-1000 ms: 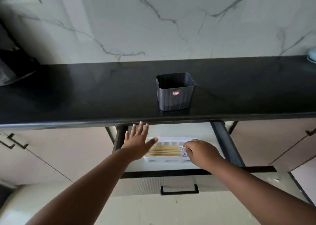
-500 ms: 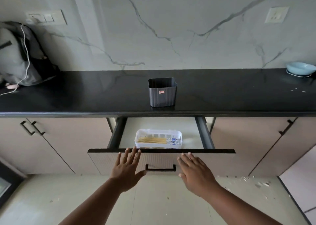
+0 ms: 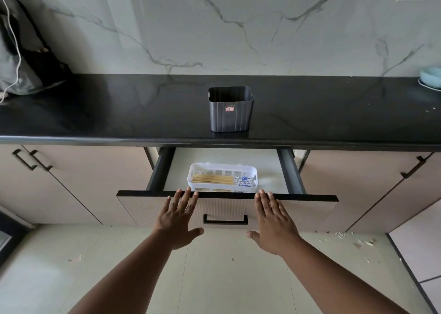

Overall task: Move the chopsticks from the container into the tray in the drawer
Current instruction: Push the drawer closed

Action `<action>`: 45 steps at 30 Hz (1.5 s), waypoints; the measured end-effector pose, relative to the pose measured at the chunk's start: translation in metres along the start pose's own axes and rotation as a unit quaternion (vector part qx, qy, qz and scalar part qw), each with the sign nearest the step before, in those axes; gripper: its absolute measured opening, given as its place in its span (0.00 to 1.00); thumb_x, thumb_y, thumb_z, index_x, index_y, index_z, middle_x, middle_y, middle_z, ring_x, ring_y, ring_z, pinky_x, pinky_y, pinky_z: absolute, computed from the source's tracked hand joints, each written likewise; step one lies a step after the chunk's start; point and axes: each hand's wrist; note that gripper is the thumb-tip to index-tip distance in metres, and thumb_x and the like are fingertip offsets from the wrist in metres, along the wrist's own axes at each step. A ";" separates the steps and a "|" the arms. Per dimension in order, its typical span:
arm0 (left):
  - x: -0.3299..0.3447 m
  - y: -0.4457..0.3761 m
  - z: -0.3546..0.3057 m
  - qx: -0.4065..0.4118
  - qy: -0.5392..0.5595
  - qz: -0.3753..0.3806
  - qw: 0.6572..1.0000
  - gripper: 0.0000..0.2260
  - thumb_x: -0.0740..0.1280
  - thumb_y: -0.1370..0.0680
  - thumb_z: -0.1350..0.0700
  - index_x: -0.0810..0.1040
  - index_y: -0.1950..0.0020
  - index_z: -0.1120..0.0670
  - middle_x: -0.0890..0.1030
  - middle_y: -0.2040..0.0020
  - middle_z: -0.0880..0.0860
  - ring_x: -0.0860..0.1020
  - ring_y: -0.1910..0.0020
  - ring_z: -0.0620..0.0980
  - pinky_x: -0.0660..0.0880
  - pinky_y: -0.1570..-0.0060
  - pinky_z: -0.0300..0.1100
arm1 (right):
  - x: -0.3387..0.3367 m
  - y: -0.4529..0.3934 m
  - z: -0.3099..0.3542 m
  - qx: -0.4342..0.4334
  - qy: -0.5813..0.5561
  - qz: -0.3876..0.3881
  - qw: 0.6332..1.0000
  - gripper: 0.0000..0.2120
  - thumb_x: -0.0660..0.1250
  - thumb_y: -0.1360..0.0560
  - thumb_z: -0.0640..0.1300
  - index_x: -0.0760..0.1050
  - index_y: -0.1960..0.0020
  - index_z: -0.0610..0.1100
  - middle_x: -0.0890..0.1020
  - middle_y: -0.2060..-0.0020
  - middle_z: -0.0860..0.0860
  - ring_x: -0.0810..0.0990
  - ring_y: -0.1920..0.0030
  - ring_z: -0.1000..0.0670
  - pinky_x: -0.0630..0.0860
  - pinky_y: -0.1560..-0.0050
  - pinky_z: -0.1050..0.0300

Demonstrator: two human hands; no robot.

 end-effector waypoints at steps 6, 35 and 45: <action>-0.009 -0.041 0.011 0.012 -0.006 -0.007 1.000 0.46 0.55 0.26 0.30 0.30 0.25 0.50 0.30 0.24 0.52 0.31 0.25 0.55 0.31 0.28 0.52 | -0.013 -0.040 -0.008 0.019 0.001 0.017 1.000 0.47 0.53 0.23 0.65 0.22 0.29 0.42 0.26 0.29 0.48 0.29 0.25 0.45 0.32 0.27 0.49; -0.045 -0.215 0.098 0.287 -0.086 -0.233 0.925 0.37 0.63 0.25 0.37 0.57 0.22 0.53 0.64 0.24 0.56 0.53 0.22 0.55 0.48 0.27 0.57 | -0.064 -0.194 -0.026 0.065 -0.109 0.216 0.968 0.43 0.61 0.25 0.61 0.45 0.21 0.43 0.49 0.21 0.46 0.51 0.22 0.45 0.55 0.25 0.51; -0.191 -0.295 0.015 -0.084 0.707 -0.203 0.672 0.35 0.53 0.27 0.33 0.62 0.24 0.49 0.62 0.24 0.47 0.61 0.29 0.40 0.56 0.26 0.45 | -0.195 -0.272 -0.104 0.176 -0.624 -0.108 0.753 0.12 0.66 0.22 0.49 0.81 0.58 0.44 0.85 0.62 0.47 0.82 0.63 0.51 0.77 0.61 0.57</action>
Point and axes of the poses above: each hand's wrist, its own y-axis away from the middle knuckle, its own x-axis out of the palm, z = x × y
